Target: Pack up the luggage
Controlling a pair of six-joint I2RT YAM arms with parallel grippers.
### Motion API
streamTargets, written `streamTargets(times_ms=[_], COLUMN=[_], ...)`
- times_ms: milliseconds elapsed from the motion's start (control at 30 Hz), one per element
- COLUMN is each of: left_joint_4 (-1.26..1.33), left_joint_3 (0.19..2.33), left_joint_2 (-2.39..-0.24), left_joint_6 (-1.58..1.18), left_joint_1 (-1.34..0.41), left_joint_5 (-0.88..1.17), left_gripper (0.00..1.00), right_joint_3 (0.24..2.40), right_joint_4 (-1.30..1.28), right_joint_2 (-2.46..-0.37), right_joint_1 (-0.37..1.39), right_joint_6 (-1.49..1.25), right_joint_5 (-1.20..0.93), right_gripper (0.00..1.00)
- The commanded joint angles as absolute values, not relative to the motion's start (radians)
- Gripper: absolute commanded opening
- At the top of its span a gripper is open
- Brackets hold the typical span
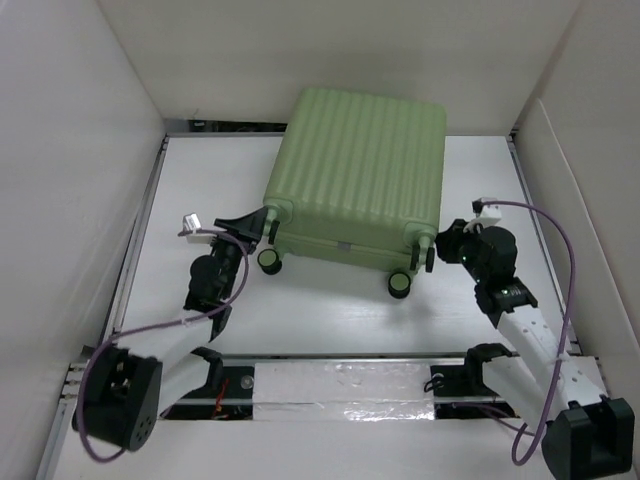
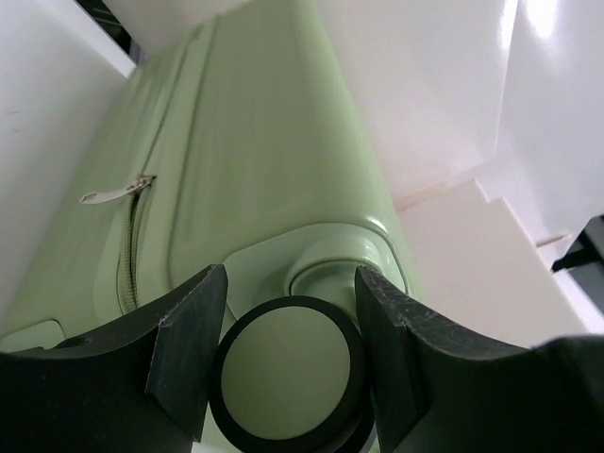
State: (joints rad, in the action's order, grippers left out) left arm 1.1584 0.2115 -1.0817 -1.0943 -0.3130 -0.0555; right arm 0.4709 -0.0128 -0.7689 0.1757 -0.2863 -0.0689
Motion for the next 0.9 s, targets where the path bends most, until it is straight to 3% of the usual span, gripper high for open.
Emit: streamTargets(times_ms=[0,233,267,300,333,367,467,633,667,767,867], left_joint_4=[1.103,0.696,0.666,0.635,0.637,0.634,0.617,0.65,0.663,0.686,0.752], left_joint_3=[0.176,0.212,0.244,0.271,0.272,0.302,0.382,0.506,0.556,0.658,0.675], left_joint_2=[-0.887,-0.542,-0.534,-0.526,-0.528,-0.531,-0.558,-0.607,-0.626,-0.76,-0.894], left_joint_6=[-1.013,-0.925,-0.908,-0.904,-0.896,-0.885,-0.862,-0.816,-0.799,-0.773,-0.728], left_joint_1=[-0.35,-0.359,-0.359,-0.359,-0.359,-0.359,-0.359,-0.359,-0.359,-0.359,-0.469], left_joint_5=[-0.032,-0.135,-0.143,-0.15,-0.147,-0.144,-0.135,-0.123,-0.097,0.131,0.255], left_gripper=[0.0,0.02,0.17,0.38,0.39,0.58,0.74,0.77,0.72,0.61,0.53], right_joint_3=[0.535,0.376,0.345,0.294,0.293,0.255,0.206,0.178,0.173,0.172,0.195], right_joint_4=[0.153,0.183,0.187,0.19,0.187,0.178,0.152,0.101,0.092,0.061,0.025], right_joint_2=[-0.808,-0.642,-0.609,-0.547,-0.52,-0.499,-0.437,-0.388,-0.381,-0.367,-0.371], right_joint_1=[0.19,0.19,0.19,0.19,0.19,0.19,0.19,0.19,0.19,0.19,0.181], right_joint_6=[-0.281,-0.336,-0.339,-0.353,-0.353,-0.365,-0.382,-0.4,-0.391,-0.365,-0.347], right_joint_5=[-0.225,-0.232,-0.224,-0.225,-0.225,-0.225,-0.218,-0.256,-0.253,-0.233,-0.242], right_gripper=[0.25,0.17,0.15,0.13,0.13,0.08,0.0,0.01,0.13,0.23,0.32])
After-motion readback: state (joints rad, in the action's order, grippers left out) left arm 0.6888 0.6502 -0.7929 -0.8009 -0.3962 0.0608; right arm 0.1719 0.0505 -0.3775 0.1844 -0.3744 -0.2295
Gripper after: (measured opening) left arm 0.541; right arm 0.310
